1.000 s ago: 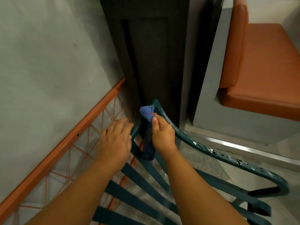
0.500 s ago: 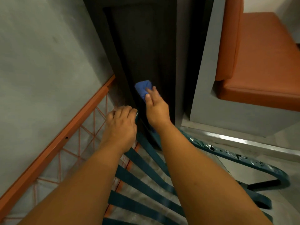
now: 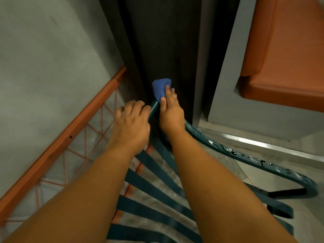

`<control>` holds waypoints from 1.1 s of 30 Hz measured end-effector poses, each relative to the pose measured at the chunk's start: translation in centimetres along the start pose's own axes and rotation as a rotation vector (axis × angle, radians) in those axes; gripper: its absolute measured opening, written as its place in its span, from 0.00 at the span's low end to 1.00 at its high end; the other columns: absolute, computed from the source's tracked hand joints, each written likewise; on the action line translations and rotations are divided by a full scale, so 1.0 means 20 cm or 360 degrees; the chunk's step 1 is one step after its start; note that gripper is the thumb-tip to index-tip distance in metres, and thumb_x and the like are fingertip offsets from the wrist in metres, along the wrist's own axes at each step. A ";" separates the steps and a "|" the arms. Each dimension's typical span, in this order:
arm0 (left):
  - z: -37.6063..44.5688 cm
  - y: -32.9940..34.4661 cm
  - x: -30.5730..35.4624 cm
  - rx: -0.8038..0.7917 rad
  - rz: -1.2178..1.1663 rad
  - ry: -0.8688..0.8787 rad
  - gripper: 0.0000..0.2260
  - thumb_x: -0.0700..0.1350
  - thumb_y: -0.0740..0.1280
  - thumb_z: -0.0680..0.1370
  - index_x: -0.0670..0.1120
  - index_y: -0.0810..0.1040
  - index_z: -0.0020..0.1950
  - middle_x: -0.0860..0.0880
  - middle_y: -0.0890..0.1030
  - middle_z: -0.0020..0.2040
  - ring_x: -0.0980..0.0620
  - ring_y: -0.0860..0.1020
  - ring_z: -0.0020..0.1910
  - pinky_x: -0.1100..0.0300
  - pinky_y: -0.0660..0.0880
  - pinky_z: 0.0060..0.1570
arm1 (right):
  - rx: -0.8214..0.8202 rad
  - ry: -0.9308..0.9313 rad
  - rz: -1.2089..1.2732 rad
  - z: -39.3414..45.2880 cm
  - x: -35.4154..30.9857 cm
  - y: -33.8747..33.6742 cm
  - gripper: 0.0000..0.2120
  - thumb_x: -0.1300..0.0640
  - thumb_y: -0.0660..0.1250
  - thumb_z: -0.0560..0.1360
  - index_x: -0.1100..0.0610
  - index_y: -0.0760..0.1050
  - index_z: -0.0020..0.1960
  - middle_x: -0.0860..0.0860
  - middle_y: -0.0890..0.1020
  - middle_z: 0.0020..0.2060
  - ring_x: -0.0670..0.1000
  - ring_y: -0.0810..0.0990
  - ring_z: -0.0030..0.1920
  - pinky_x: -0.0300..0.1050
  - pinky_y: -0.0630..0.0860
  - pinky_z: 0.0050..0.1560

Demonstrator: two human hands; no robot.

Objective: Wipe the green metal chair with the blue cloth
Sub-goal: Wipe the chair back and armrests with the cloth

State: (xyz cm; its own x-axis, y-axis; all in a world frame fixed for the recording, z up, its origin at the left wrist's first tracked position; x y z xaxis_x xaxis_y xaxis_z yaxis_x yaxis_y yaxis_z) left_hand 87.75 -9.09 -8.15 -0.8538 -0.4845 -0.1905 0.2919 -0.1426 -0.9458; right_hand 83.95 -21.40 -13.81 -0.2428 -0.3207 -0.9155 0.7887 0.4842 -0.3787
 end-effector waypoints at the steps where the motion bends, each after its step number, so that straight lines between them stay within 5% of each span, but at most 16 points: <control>1: 0.00 0.00 0.00 0.0015 -0.0011 0.0004 0.19 0.45 0.60 0.74 0.44 0.74 0.64 0.43 0.75 0.63 0.42 0.71 0.63 0.45 0.65 0.58 | 0.0018 0.0108 -0.0022 0.02 0.00 0.00 0.23 0.53 0.51 0.83 0.52 0.54 0.77 0.52 0.56 0.77 0.52 0.53 0.76 0.49 0.54 0.74; 6: 0.00 0.00 0.00 0.0062 -0.0004 0.0012 0.18 0.42 0.65 0.72 0.42 0.76 0.62 0.42 0.76 0.61 0.40 0.72 0.63 0.42 0.66 0.58 | 0.0080 -0.0158 0.0024 -0.12 0.05 0.06 0.23 0.58 0.54 0.82 0.57 0.54 0.76 0.55 0.56 0.76 0.51 0.51 0.76 0.47 0.49 0.76; 11: -0.01 -0.01 0.01 0.0066 0.0041 0.0056 0.19 0.42 0.64 0.73 0.42 0.75 0.63 0.43 0.77 0.61 0.42 0.72 0.63 0.42 0.65 0.59 | 0.0112 0.0306 -0.0034 -0.06 0.19 0.02 0.23 0.56 0.52 0.83 0.55 0.55 0.77 0.53 0.60 0.75 0.53 0.58 0.75 0.46 0.59 0.72; 16: -0.01 -0.01 0.01 0.0052 0.0083 0.0065 0.19 0.42 0.65 0.73 0.42 0.75 0.64 0.43 0.77 0.61 0.42 0.72 0.64 0.42 0.64 0.59 | 0.0100 -0.0083 0.0036 -0.15 0.13 0.05 0.24 0.62 0.56 0.81 0.56 0.57 0.76 0.54 0.59 0.75 0.49 0.54 0.76 0.40 0.51 0.74; 19: -0.01 -0.01 0.02 0.0055 0.0077 0.0072 0.19 0.42 0.65 0.73 0.42 0.75 0.63 0.43 0.78 0.61 0.41 0.72 0.64 0.42 0.64 0.59 | 0.0146 0.0084 -0.0014 -0.17 0.23 0.02 0.24 0.64 0.55 0.81 0.57 0.58 0.76 0.55 0.62 0.75 0.52 0.59 0.75 0.42 0.56 0.73; 23: -0.01 -0.01 0.02 0.0055 0.0082 0.0082 0.19 0.41 0.66 0.72 0.41 0.76 0.63 0.43 0.78 0.60 0.41 0.72 0.64 0.41 0.64 0.59 | 0.0119 0.0448 0.0036 -0.07 0.20 -0.02 0.22 0.58 0.53 0.82 0.49 0.59 0.76 0.57 0.70 0.69 0.56 0.72 0.66 0.35 0.69 0.52; 26: -0.01 -0.02 0.02 0.0046 0.0079 0.0078 0.19 0.41 0.66 0.72 0.41 0.76 0.62 0.43 0.78 0.60 0.41 0.72 0.64 0.41 0.64 0.59 | 0.0156 -0.0092 0.0161 -0.15 0.05 -0.01 0.23 0.62 0.59 0.80 0.54 0.62 0.74 0.57 0.69 0.70 0.54 0.66 0.71 0.42 0.66 0.68; 28: -0.01 -0.02 0.02 0.0044 0.0076 0.0076 0.19 0.41 0.67 0.72 0.41 0.76 0.62 0.43 0.78 0.60 0.41 0.72 0.64 0.41 0.64 0.59 | 0.0182 -0.0177 0.0069 -0.19 0.12 0.02 0.24 0.65 0.60 0.79 0.57 0.63 0.73 0.56 0.67 0.72 0.52 0.61 0.74 0.49 0.60 0.73; 31: -0.01 -0.02 0.02 0.0055 0.0048 0.0071 0.18 0.41 0.67 0.72 0.42 0.76 0.62 0.44 0.79 0.60 0.41 0.73 0.63 0.42 0.63 0.59 | 0.0197 0.0234 0.0097 -0.14 0.20 -0.01 0.23 0.62 0.57 0.81 0.53 0.61 0.75 0.57 0.70 0.70 0.55 0.69 0.69 0.46 0.66 0.68; 33: -0.01 -0.02 0.02 0.0058 0.0043 0.0074 0.18 0.40 0.67 0.72 0.41 0.76 0.62 0.44 0.79 0.59 0.41 0.73 0.63 0.42 0.63 0.59 | 0.0165 0.0442 0.0052 -0.07 0.19 -0.03 0.21 0.57 0.55 0.82 0.48 0.62 0.74 0.58 0.74 0.66 0.57 0.75 0.62 0.39 0.69 0.54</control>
State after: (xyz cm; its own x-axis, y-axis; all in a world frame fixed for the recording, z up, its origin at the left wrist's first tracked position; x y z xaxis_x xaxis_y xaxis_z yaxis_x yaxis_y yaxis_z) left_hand 87.23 -9.00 -7.91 -0.8642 -0.4483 -0.2284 0.3297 -0.1616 -0.9302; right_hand 81.75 -21.71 -17.20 -0.3506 -0.0643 -0.9343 0.8486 0.4003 -0.3460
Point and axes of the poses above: each hand's wrist, its own z-axis towards the middle knuckle, its own y-axis out of the palm, x = y × z, the point moved 6 cm from there along z, towards the middle knuckle
